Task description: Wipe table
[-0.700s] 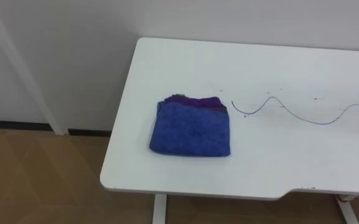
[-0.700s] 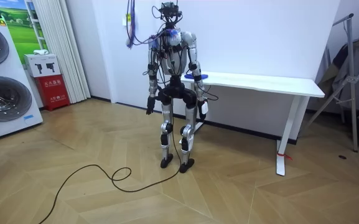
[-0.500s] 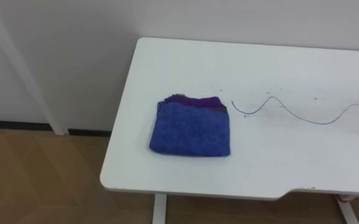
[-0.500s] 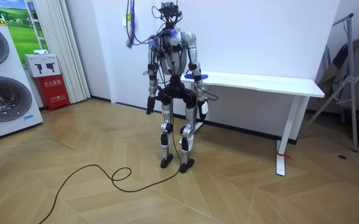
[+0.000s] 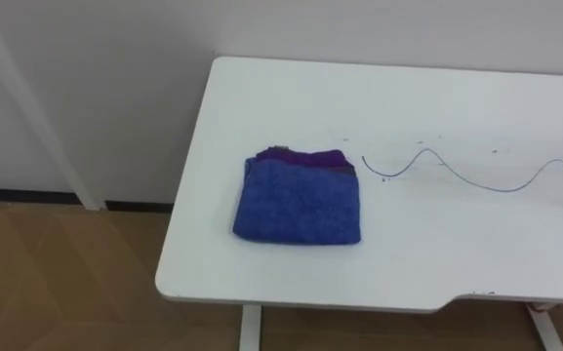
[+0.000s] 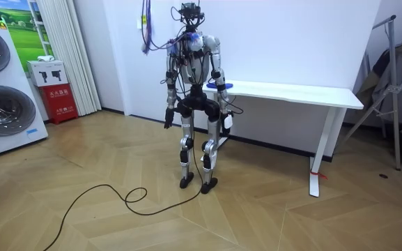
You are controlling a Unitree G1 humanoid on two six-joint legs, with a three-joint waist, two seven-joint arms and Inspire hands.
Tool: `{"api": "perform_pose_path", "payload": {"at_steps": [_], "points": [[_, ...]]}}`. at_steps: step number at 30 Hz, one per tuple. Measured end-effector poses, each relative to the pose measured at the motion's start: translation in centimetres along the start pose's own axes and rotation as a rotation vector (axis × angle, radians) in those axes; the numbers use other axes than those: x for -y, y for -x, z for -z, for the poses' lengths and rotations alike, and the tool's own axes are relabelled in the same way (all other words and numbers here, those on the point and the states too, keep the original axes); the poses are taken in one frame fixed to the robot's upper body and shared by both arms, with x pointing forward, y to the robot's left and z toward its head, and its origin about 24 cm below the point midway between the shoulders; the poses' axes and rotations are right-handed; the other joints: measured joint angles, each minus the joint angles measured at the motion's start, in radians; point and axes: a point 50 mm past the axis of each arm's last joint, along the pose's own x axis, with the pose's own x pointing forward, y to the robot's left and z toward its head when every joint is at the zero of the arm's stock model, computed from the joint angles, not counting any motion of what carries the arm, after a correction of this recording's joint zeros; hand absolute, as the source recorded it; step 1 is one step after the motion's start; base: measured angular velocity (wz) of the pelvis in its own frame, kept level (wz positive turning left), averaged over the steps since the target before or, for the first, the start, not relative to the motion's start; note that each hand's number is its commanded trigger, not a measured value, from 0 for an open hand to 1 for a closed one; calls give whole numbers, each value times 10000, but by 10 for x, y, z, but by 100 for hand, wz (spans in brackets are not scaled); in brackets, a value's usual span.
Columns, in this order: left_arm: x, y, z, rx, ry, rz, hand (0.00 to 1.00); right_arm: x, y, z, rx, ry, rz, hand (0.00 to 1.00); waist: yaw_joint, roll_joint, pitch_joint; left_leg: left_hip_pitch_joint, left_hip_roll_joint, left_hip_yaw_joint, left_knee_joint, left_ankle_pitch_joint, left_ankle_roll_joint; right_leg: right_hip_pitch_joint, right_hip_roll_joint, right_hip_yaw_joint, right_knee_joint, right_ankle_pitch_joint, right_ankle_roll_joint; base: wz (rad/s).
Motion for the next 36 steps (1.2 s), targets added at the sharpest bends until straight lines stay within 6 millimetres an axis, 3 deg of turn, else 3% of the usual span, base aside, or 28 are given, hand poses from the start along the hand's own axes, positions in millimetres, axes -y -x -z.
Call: {"api": "perform_pose_path", "payload": {"at_steps": [5, 6, 7, 10, 14, 15, 18, 19, 21, 24, 26, 29, 36], "points": [[-13, -1, 16, -571, 1296, -370, 0, 28, 4, 6, -50, -3460, 1394, 0, -626, -60, -3, 46, -7, -65, -8, -1, 3, 32, 0, 10, 14, 0, 0, 4], [-15, 0, 22, -737, 1462, -439, 0, 33, 5, 6, -27, -3775, 1611, 0, -683, -150, 27, 79, -7, -44, -39, -1, 3, 36, 3, 15, 18, -2, 2, -8], [-19, 0, 26, -853, 1758, -576, 0, 43, 7, 3, 116, -4426, 2050, 0, -756, -120, -19, 118, -6, -26, -97, 0, 3, 37, 7, 7, 23, -5, 4, -9], [-31, -1, 28, -839, 2212, -909, 0, 74, 15, -11, 516, -5519, 3482, 0, -1026, -198, -56, 174, -13, 46, -126, -1, 5, 6, -12, 6, 108, -16, 20, -10], [-55, -1, 20, -348, 2380, -1627, 0, 102, 34, -73, 2569, -5667, 5169, 0, -1125, -540, -48, 69, -55, 150, -37, 4, 4, -209, -61, 56, 351, -155, 22, -9], [-58, -1, 19, -262, 2371, -1707, 0, 103, 37, -84, 2910, -5590, 5308, 0, -1123, -605, -38, 63, -54, 147, -23, 6, -1, -210, -60, 54, 358, -156, 20, 0], [-58, -1, 12, 22, 2110, -1764, 0, 108, 69, -148, 5543, -4504, 6464, 0, -975, -779, -43, 0, -41, 268, -1, 10, 2, -323, -32, 176, 382, -151, 22, -7], [-58, -1, 12, 31, 2025, -1758, 0, 107, 75, -157, 5982, -4242, 6677, 0, -958, -786, -41, -35, -34, 280, 0, 11, 3, -361, -29, 180, 388, -145, 24, -10], [-56, -1, 8, 142, 1885, -1724, 0, 96, 105, -195, 8032, -3027, 7488, 0, -906, -723, -104, -205, -26, 306, 73, 22, 11, -569, -23, 184, 440, -133, 25, -4], [-52, -1, 4, 315, 1469, -1601, 0, 78, 141, -225, 10329, -1755, 7990, 0, -697, -672, -74, -230, -2, 400, 95, 32, 3, -714, -2, 256, 501, -133, 23, -13], [-49, -1, 2, 497, 1291, -1527, 0, 53, 184, -245, 12971, -612, 8349, 0, -500, -544, -72, -192, 2, 401, 92, 32, 3, -696, 8, 305, 482, -133, 24, -11], [-45, -1, -3, 750, 1085, -1427, 0, 24, 213, -257, 15094, 519, 8385, 0, -272, -497, -93, -182, 11, 387, 89, 33, 1, -646, 6, 250, 411, -133, 24, 1], [-34, -1, -10, 1073, 732, -1141, 0, -34, 242, -268, 17390, 2980, 7791, 0, 286, -477, -69, -257, 16, 237, 86, 34, -1, -627, -18, 9, 335, -133, 24, 7]]}}
